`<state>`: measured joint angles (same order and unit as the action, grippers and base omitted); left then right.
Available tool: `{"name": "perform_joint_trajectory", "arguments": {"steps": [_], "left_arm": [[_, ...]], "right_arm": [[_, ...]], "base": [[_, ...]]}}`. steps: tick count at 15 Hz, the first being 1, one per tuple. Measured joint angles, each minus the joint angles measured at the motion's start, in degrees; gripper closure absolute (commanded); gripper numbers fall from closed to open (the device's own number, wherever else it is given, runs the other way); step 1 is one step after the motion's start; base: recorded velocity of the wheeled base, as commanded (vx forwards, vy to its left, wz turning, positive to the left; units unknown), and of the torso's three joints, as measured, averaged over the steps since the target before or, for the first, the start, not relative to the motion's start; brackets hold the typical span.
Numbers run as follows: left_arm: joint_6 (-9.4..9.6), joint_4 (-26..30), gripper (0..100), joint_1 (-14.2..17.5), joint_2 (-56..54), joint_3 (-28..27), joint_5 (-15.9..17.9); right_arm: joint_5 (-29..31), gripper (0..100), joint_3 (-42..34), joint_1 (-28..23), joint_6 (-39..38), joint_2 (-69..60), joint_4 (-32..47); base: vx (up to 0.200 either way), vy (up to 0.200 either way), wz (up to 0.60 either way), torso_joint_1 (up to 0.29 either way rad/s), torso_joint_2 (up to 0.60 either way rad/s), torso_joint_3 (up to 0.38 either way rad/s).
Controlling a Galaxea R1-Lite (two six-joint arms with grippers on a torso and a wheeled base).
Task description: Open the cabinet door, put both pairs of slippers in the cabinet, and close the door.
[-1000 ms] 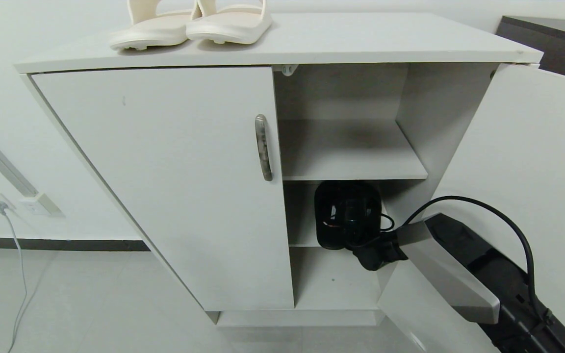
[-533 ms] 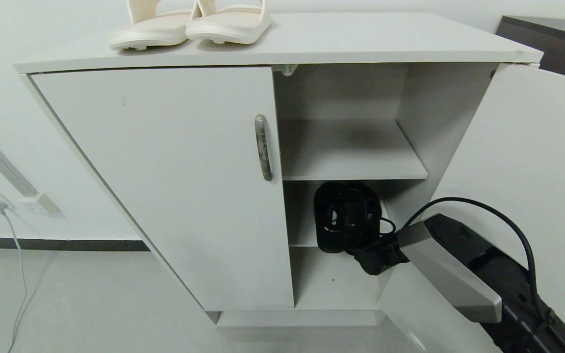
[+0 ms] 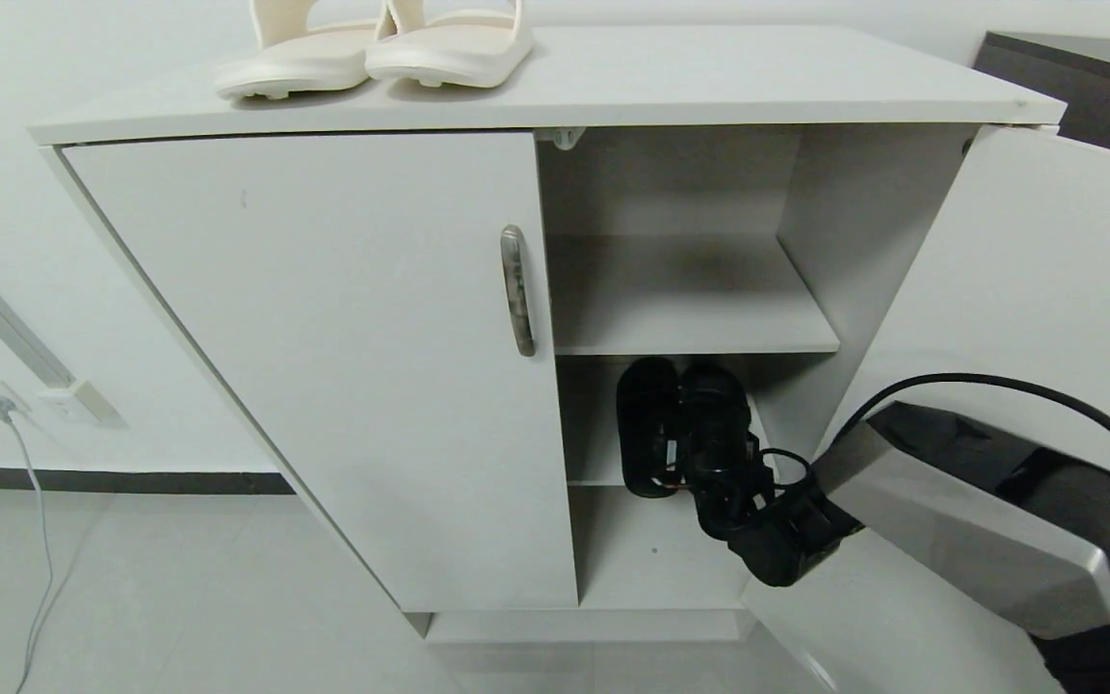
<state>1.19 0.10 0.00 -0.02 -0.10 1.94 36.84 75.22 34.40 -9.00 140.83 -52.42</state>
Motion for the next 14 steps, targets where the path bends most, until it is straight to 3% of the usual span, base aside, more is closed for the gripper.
{"name": "perform_joint_trajectory", "arguments": {"steps": [3,5,8,14], "left_arm": [[0.28,0.0,100,0.0,0.0,0.0,0.1],[0.26,0.0,100,0.0,0.0,0.0,0.1],[0.13,0.0,100,0.0,0.0,0.0,0.0],[-0.07,0.0,100,0.0,0.0,0.0,0.0]], "right_arm": [[0.0,0,-14.5,2.7,-0.3,-8.0,-4.0],[0.0,0,-20.3,4.9,-0.5,-12.4,-5.6],[0.1,0,-22.6,6.4,-0.4,-15.5,-5.8],[0.2,0,-23.2,8.1,-0.3,-17.7,-5.9]], "base": [[0.0,0.0,0.0,0.0,0.0,0.0],[0.0,0.0,0.0,0.0,0.0,0.0],[0.0,0.0,0.0,0.0,0.0,0.0],[-0.2,0.0,0.0,0.002,0.0,0.003]]}}
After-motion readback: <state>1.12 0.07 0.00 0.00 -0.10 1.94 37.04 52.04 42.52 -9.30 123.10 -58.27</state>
